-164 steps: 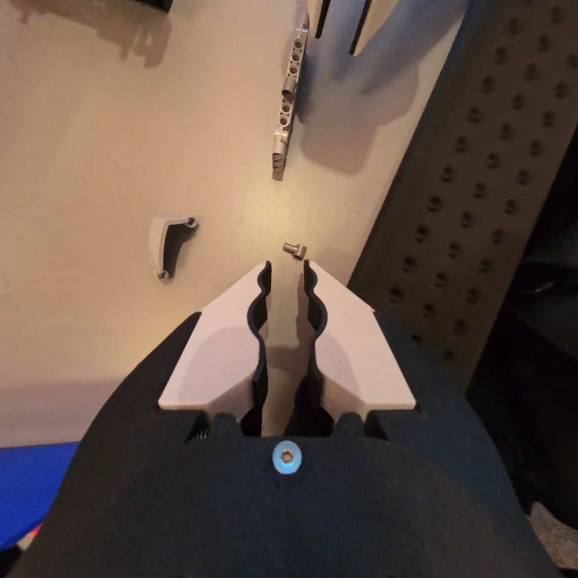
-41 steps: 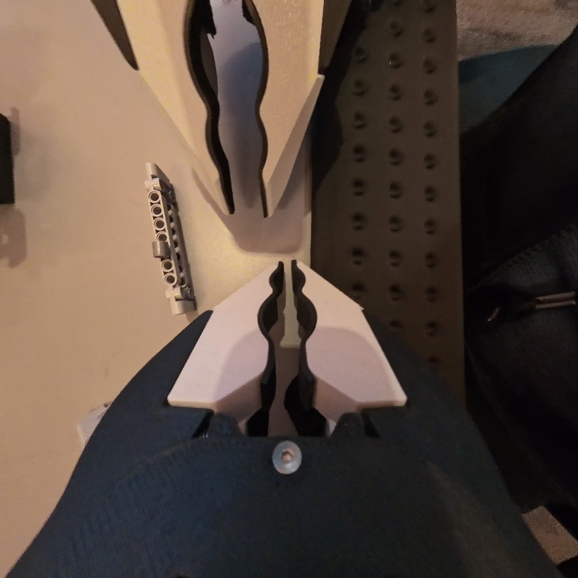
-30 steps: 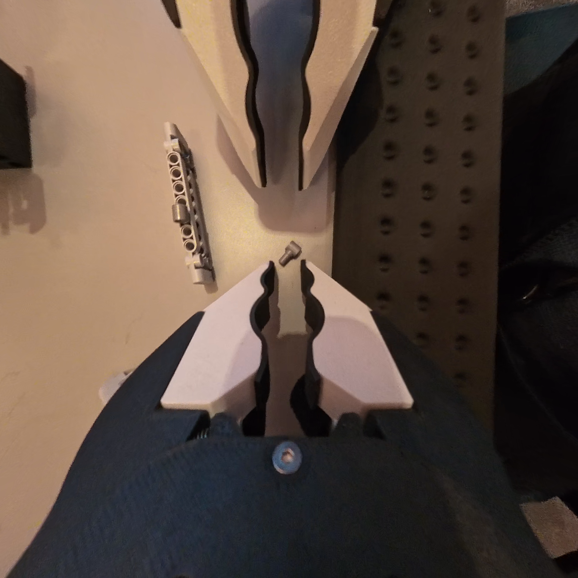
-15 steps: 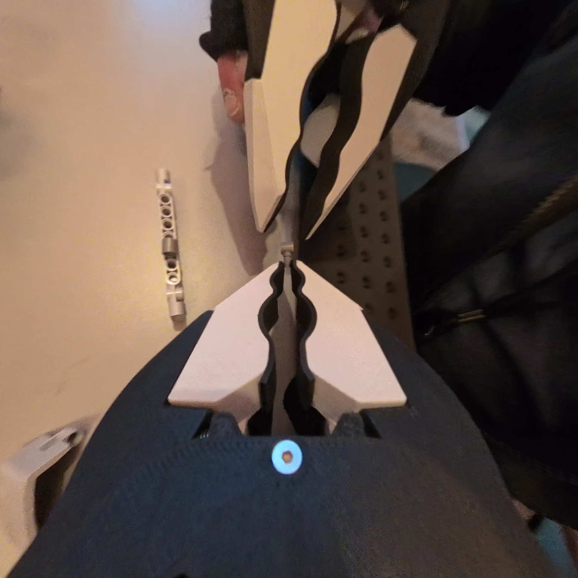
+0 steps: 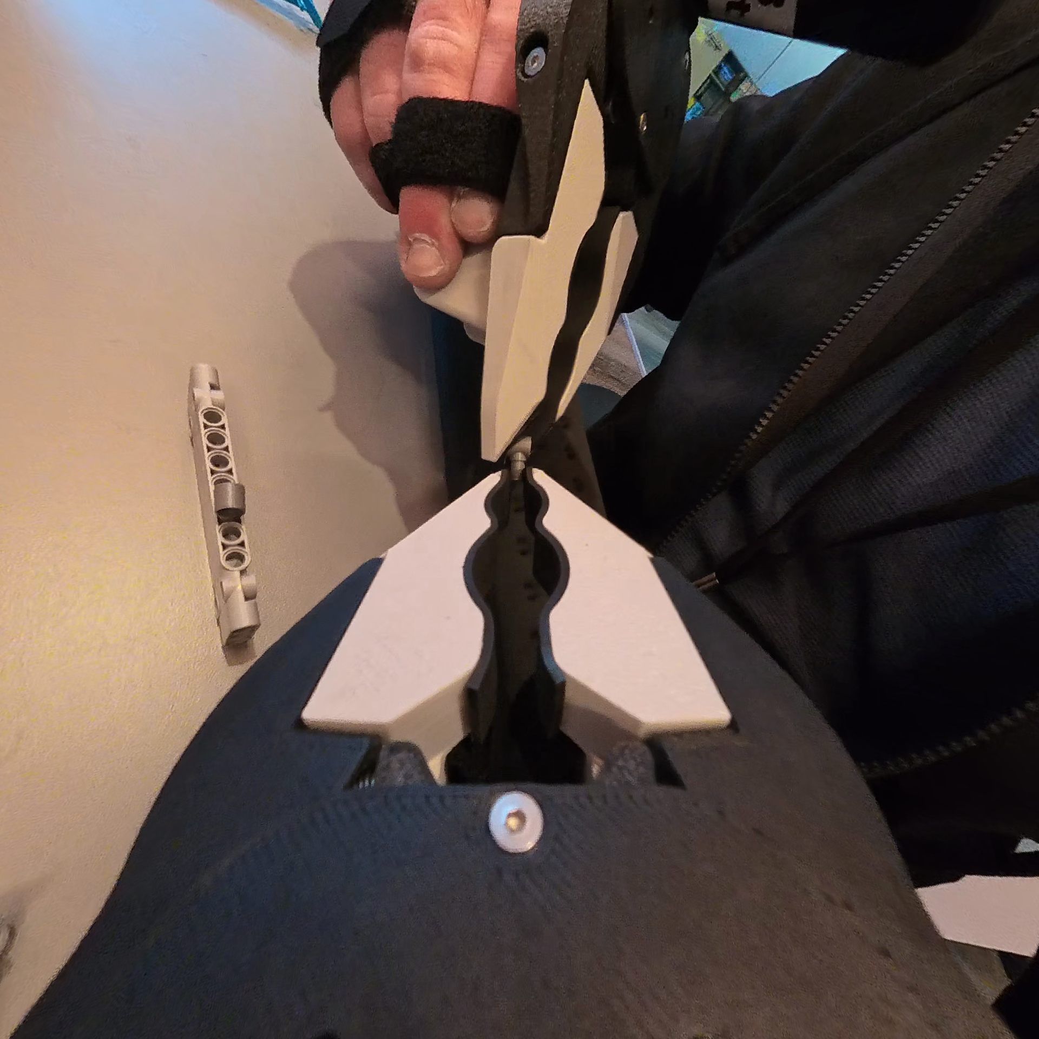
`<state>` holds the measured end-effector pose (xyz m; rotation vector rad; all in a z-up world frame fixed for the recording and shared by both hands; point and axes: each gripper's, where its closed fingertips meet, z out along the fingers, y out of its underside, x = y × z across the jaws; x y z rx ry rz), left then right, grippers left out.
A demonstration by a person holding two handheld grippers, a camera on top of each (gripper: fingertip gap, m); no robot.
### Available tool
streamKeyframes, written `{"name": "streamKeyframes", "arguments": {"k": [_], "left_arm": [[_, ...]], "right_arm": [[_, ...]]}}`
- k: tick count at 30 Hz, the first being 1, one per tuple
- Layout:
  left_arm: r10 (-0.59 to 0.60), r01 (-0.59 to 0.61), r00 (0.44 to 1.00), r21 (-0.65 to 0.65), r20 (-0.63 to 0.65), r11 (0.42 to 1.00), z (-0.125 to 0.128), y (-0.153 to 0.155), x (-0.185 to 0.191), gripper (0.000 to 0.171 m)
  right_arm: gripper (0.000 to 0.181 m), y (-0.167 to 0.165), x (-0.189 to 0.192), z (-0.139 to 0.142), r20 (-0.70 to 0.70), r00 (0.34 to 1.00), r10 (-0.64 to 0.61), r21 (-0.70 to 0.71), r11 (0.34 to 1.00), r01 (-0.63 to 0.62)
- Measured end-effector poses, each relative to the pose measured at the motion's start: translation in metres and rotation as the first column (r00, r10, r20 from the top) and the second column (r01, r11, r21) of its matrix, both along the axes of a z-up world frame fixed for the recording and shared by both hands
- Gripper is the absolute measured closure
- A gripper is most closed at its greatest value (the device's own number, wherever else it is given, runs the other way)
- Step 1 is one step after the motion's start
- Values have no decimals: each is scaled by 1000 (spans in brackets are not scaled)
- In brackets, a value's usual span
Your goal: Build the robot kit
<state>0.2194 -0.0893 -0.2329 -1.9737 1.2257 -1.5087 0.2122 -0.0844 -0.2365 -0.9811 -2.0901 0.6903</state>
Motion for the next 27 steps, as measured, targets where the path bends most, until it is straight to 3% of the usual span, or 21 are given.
{"name": "streamKeyframes", "arguments": {"k": [13, 16, 20, 23, 27], "left_arm": [[20, -20, 1000, 13, 22, 1000, 5, 4, 0, 167], [128, -118, 990, 173, -50, 978, 3, 23, -12, 149], [336, -187, 903, 460, -268, 868, -23, 56, -37, 128], [356, -170, 866, 464, -350, 869, -42, 61, -41, 123], [351, -166, 854, 440, -383, 883, -54, 64, -40, 136]], "right_arm": [[174, 3, 0, 9, 6, 1000, -25, -32, 999, 25], [174, 25, 3, 9, 54, 994, -90, -46, 995, 92], [174, 58, 7, 0, 175, 966, -191, -51, 978, 203], [174, 71, 7, -10, 271, 939, -210, -33, 973, 227], [174, 77, 0, -15, 344, 917, -203, -13, 975, 221]]}}
